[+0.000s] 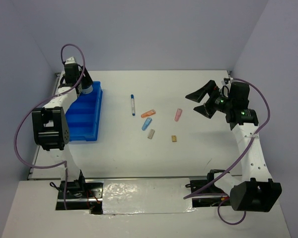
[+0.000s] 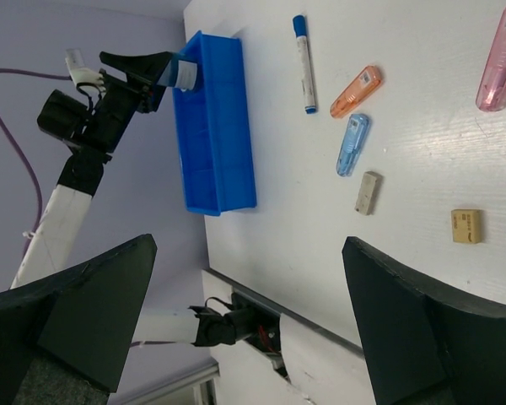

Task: Sort the stationery into containers
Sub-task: Place the stationery in the storage box.

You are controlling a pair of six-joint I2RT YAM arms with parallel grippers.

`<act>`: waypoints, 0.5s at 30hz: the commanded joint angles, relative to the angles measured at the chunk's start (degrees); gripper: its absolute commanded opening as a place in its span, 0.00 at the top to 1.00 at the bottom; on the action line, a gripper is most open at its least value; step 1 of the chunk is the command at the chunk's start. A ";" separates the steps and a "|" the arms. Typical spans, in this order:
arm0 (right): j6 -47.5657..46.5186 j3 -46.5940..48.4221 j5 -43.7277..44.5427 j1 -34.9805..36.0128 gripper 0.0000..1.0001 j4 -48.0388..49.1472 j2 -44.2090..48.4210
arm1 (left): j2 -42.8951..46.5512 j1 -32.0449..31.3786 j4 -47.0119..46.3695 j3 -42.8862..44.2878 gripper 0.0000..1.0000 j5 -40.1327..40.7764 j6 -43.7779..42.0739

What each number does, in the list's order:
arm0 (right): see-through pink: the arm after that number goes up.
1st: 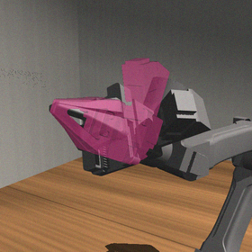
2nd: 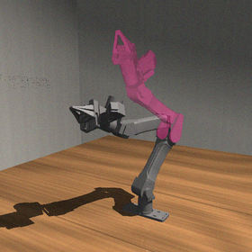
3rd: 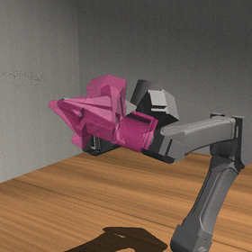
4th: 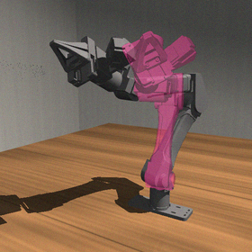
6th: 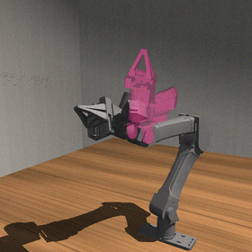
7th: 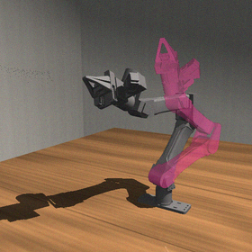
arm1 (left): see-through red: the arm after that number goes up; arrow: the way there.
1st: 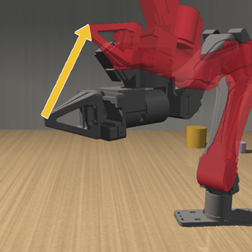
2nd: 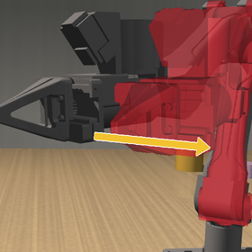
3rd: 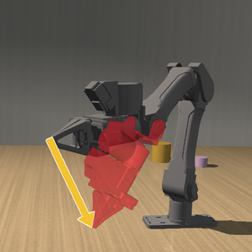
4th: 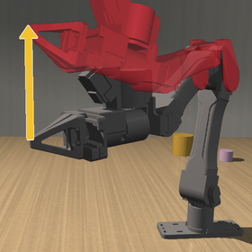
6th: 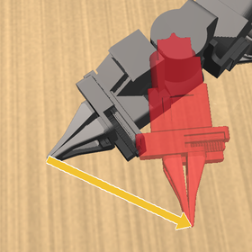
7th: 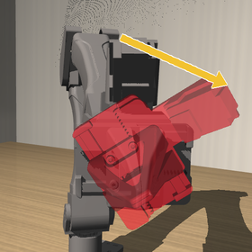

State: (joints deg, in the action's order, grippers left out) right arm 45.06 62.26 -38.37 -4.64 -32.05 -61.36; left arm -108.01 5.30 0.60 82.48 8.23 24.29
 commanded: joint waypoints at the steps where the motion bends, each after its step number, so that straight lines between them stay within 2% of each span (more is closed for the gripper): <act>1: -0.76 1.99 -0.04 0.60 0.00 -0.12 1.07 | -0.63 0.59 -6.31 0.14 0.90 -0.50 1.19; 2: -0.76 2.08 -0.13 0.69 0.00 -0.20 1.16 | -0.71 0.68 -6.49 -0.29 0.86 -0.32 1.46; 3: -0.76 2.16 -0.13 0.78 0.00 -0.29 1.07 | -0.80 0.68 -6.66 -0.47 0.77 -0.32 1.46; 5: -0.76 2.34 -0.30 0.95 0.00 -0.29 1.16 | -1.06 0.76 -7.01 -0.91 0.69 -0.58 1.63; 6: -0.76 2.51 -0.39 0.95 0.00 -0.20 1.07 | -0.89 0.68 -7.37 -1.18 0.57 -0.58 1.81; 8: -0.85 2.52 -0.65 1.13 0.00 0.06 1.16 | -0.63 0.76 -9.21 -2.49 0.41 -0.76 2.60; 9: -0.85 2.52 -0.65 1.22 0.00 0.06 1.16 | -0.54 0.76 -9.21 -2.50 0.39 -0.85 2.86; 13: -1.02 2.52 -0.57 1.83 0.00 0.50 0.63 | 0.86 0.76 -9.12 -2.67 0.19 -1.55 3.74; 15: -1.02 2.52 -0.13 2.27 0.00 0.94 0.46 | 1.92 0.76 -10.09 -3.55 0.03 -1.28 3.83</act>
State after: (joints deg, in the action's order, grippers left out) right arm 45.06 62.28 -38.35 -3.38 -32.18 -61.36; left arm -109.51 5.76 -4.34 79.31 7.66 26.74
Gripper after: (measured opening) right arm 0.997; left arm 0.934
